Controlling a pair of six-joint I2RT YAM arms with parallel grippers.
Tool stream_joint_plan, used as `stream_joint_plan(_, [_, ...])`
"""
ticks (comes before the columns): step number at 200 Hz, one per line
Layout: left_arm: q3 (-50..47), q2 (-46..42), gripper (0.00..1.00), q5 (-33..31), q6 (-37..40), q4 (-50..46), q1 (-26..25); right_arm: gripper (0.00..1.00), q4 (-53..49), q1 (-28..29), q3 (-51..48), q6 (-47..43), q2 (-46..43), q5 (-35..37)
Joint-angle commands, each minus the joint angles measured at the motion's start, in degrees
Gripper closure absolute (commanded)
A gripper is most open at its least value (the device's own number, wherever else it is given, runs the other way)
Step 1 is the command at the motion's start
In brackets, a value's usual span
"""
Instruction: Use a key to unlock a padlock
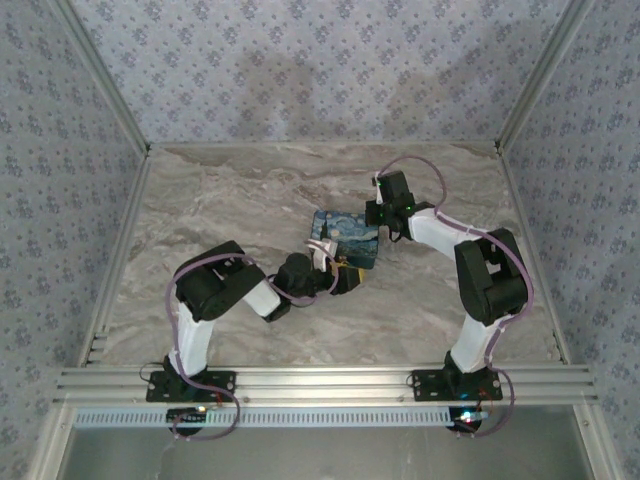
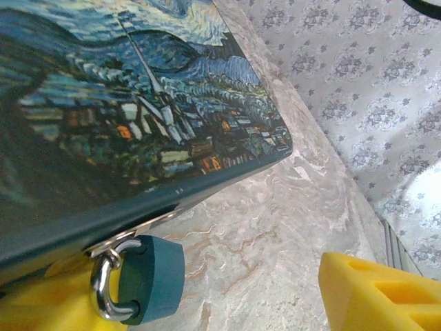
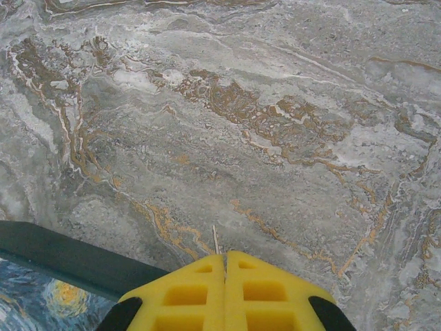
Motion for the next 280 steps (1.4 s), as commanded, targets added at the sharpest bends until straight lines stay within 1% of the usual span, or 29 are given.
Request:
stream_joint_plan(1, [0.8, 3.6, 0.29, 1.9, -1.6, -2.5, -1.3, 1.00, -4.0, 1.2, -1.7, 1.1, 0.4, -3.3])
stream_joint_plan(23, [1.4, 3.6, 0.29, 1.1, -1.1, -3.3, -2.3, 1.00, -4.0, 1.1, -2.0, 1.1, 0.2, -3.1])
stream_joint_plan(48, [0.0, 3.4, 0.35, -0.4, -1.9, -3.1, -2.4, 1.00, -3.9, 1.0, -2.2, 1.1, 0.1, -3.1])
stream_joint_plan(63, [-1.8, 2.9, 0.34, -2.9, -2.5, -3.1, -2.3, 1.00, -3.7, 1.0, -2.3, 1.1, 0.0, -3.2])
stream_joint_plan(89, [-4.9, 1.4, 0.31, -7.7, -2.6, -3.6, -2.1, 1.00, -3.6, 1.0, -2.7, 1.2, -0.3, -3.1])
stream_joint_plan(116, [-4.6, -0.3, 0.31, -11.1, -1.6, -7.6, -2.2, 1.00, -3.6, 1.0, -3.0, 1.4, -0.8, -2.7])
stream_joint_plan(132, [-3.1, -0.6, 0.33, -11.5, -0.8, -9.7, -2.2, 1.00, -3.9, 1.0, -3.0, 1.4, -1.1, -2.6])
stream_joint_plan(147, [-1.8, -0.7, 0.38, -11.6, -0.4, -12.5, -2.1, 1.00, -3.8, 1.0, -3.0, 1.3, -1.3, -2.6])
stream_joint_plan(156, [-1.6, -0.6, 0.40, -12.3, -0.6, -13.7, -2.1, 1.00, -3.9, 1.0, -3.1, 1.4, -1.4, -2.6])
stream_joint_plan(162, [-1.7, -0.5, 0.43, -12.9, -0.8, -13.8, -2.1, 1.00, -3.8, 1.0, -3.1, 1.3, -1.4, -2.7])
stream_joint_plan(181, [-2.9, -0.3, 0.43, -15.8, -2.3, -13.1, -1.8, 1.00, -3.7, 1.0, -3.2, 1.4, -1.3, -2.8])
stream_joint_plan(188, [-3.5, -0.1, 0.42, -16.3, -2.7, -12.0, -1.9, 1.00, -3.5, 1.0, -3.2, 1.4, -1.4, -2.8])
stream_joint_plan(204, [-4.2, 1.2, 0.38, -14.9, -2.9, -8.3, -2.0, 1.00, -3.5, 1.0, -3.3, 1.4, -1.2, -2.9])
stream_joint_plan(214, [-4.0, 1.9, 0.37, -14.0, -3.1, -7.7, -2.2, 1.00, -3.4, 1.0, -3.4, 1.5, -1.1, -2.9])
stream_joint_plan(232, [-3.1, 2.8, 0.38, -11.3, -2.5, -7.2, -2.6, 1.00, -3.5, 1.0, -3.5, 1.5, -1.4, -2.7])
stream_joint_plan(280, [-4.1, 1.5, 0.37, -11.0, -2.1, -7.2, -2.4, 1.00, -6.1, -0.6, -3.0, 1.2, -4.7, 0.9])
